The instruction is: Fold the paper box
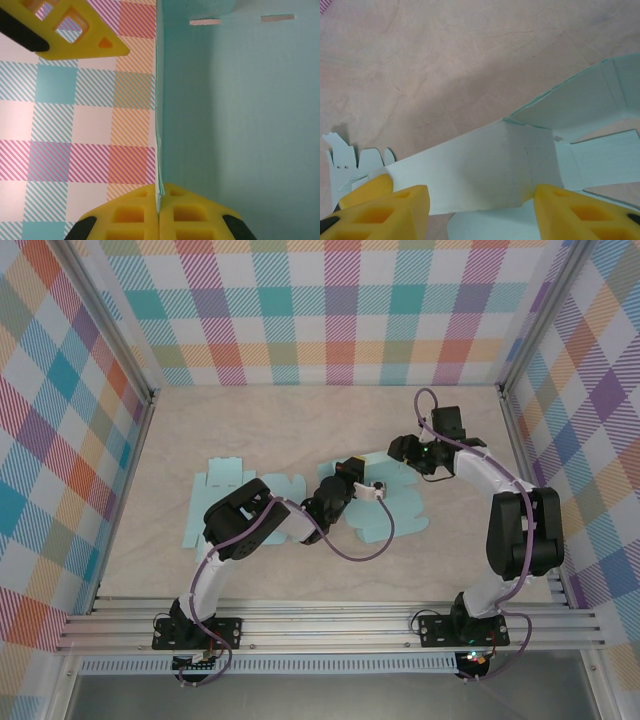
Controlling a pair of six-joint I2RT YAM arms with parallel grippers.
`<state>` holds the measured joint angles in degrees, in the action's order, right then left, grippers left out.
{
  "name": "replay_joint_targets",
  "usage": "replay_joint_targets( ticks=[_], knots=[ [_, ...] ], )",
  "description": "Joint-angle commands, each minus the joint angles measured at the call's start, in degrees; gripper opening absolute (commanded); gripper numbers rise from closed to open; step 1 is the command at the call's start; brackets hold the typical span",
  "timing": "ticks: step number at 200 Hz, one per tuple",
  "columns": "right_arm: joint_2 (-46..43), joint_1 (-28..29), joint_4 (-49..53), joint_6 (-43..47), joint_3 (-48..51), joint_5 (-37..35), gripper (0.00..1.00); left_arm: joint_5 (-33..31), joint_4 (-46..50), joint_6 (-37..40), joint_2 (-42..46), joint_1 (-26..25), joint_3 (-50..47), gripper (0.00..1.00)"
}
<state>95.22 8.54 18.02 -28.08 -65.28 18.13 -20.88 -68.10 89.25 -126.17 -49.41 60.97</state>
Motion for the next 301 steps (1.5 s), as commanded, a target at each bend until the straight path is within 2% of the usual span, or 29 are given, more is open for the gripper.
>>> replay_joint_targets(
  ticks=[1,54,69,79,87,123,141,170,200,301],
  knots=[
    [1.1,0.7,-2.8,-1.6,-0.7,2.4,0.49,0.5,-2.3,-0.2,-0.8,-0.2,1.2,0.0],
    [1.9,0.7,-4.9,-2.1,-0.6,3.9,0.25,0.6,-1.7,-1.9,-0.2,0.0,1.1,0.0],
    [1.5,0.7,-5.0,-1.9,-0.3,4.1,0.14,0.6,-1.5,-2.1,-0.1,0.0,1.0,0.0],
    [1.1,0.6,-4.8,-1.8,-0.2,3.8,0.13,0.6,-1.5,-2.5,-0.1,0.1,1.0,0.0],
    [0.7,0.7,-4.5,-1.6,-0.1,3.4,0.14,0.4,-1.4,-2.9,0.1,0.3,0.9,0.0],
    [-3.1,0.4,-1.9,-0.1,1.9,0.9,0.4,-0.1,-1.1,-5.0,1.3,1.4,0.4,0.0],
    [-7.4,-1.0,-2.4,0.0,5.8,-0.2,0.46,0.2,-1.1,-6.0,2.5,2.1,-0.5,0.0],
    [-12.7,-5.4,-5.2,-0.5,13.6,-1.2,0.47,2.2,-0.9,-9.6,5.6,2.9,-2.8,0.0],
    [-11.2,-7.2,-8.9,1.1,17.8,-0.3,0.48,3.1,0.3,-12.3,7.2,3.4,-3.6,0.0],
    [2.0,-7.2,-19.7,4.3,13.7,2.3,0.48,4.0,0.5,-12.8,7.6,3.6,-4.1,0.0]
  ],
)
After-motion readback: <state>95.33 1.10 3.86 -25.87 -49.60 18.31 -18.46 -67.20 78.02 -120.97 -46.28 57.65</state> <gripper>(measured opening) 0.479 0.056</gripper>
